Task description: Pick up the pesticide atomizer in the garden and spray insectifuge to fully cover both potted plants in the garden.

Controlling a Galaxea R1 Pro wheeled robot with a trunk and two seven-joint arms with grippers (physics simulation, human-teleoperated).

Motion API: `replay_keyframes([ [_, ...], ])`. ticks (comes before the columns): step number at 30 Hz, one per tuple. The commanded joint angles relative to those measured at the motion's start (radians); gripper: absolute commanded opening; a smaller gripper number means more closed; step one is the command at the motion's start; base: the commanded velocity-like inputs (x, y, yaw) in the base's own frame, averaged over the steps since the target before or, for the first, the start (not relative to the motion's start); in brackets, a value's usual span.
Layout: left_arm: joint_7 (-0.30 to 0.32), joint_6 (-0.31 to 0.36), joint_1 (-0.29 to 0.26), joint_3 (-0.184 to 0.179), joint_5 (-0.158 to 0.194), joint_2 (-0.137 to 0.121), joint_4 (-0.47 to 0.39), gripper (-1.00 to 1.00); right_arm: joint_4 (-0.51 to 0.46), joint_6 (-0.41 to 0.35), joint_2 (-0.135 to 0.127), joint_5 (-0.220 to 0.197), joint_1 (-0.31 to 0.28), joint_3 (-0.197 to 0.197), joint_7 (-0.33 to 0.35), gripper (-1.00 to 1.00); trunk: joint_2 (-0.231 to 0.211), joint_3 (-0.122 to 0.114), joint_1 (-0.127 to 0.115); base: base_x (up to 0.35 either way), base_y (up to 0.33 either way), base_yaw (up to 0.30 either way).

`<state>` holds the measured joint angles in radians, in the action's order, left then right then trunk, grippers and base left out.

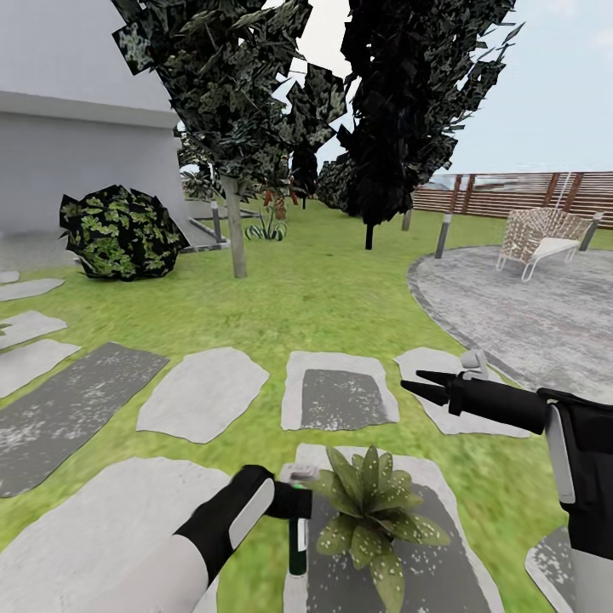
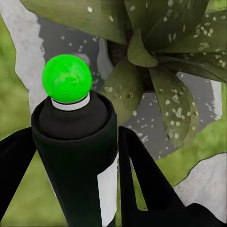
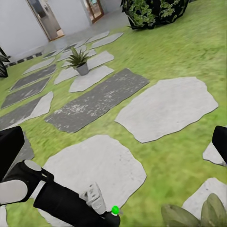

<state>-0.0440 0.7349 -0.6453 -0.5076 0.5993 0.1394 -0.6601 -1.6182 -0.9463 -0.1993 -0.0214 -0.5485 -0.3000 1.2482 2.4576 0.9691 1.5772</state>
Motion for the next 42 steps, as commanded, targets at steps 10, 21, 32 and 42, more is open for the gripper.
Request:
replay_keyframes([
  [10,-0.055,0.0,-0.045,0.001,0.032,0.016,0.032,-1.0,0.0,-0.009,0.0,-0.003,-0.003,-0.001,0.002,1.0,0.0,0.001,0.0,0.0,0.0,0.0],
  [21,-0.111,-0.058,-0.053,-0.004,0.118,0.006,0.042,-1.0,0.0,-0.01,0.004,-0.003,-0.005,-0.001,0.002,1.0,0.0,0.001,0.0,0.004,0.069,-0.061],
  [32,-0.085,-0.063,-0.042,-0.194,0.108,-0.004,0.135,-1.0,0.0,-0.012,0.001,-0.003,-0.006,-0.001,0.002,1.0,0.0,0.001,0.0,0.084,0.312,-0.269],
  [42,-0.058,-0.089,0.005,-0.266,0.11,-0.027,-0.038,-1.0,0.0,-0.01,0.006,-0.003,-0.003,-0.001,0.002,1.0,0.0,0.001,0.0,0.043,0.332,-0.057],
])
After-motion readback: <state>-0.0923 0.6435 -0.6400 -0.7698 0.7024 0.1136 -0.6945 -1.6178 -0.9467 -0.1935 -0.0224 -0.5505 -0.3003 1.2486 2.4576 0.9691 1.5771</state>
